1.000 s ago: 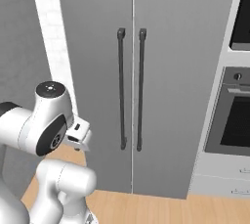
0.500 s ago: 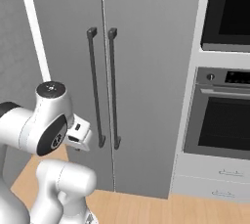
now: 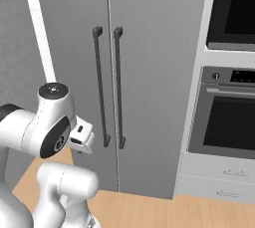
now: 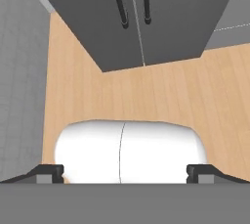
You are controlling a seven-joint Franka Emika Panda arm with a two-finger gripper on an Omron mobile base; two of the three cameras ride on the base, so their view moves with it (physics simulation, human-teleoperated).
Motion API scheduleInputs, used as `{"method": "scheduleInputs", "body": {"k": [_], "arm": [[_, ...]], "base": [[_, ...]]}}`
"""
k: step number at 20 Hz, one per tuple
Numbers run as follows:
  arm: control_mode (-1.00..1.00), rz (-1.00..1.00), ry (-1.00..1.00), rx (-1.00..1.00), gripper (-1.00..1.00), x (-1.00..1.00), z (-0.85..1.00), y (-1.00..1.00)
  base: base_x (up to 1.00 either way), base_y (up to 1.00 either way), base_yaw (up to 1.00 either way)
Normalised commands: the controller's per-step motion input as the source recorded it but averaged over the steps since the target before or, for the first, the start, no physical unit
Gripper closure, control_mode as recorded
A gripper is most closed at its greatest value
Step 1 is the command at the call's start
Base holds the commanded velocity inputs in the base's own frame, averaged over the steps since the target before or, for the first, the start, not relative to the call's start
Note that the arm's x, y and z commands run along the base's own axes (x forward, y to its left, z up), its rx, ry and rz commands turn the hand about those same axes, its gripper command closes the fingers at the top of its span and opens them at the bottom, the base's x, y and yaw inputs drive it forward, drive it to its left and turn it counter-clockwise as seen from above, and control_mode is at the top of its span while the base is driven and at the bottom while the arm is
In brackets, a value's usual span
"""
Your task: Grab a lemon wedge from the fridge and one ice cube from the ice bowl, and put them in the glass of lemonade.
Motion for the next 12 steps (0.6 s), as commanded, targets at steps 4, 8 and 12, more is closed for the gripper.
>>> {"method": "scheduleInputs", "body": {"k": [4, 8, 12], "arm": [[-1.00, -0.01, 0.00, 0.00, -1.00, 0.24, 0.00, 0.04], [-1.00, 0.00, 0.00, 0.00, -1.00, 0.51, -0.03, 0.01], [-1.00, 0.00, 0.00, 0.00, -1.00, 0.55, -0.01, 0.00]], "base": [[0.05, 0.04, 0.00], [0.00, 0.00, 0.00], [0.00, 0.00, 0.00]]}}
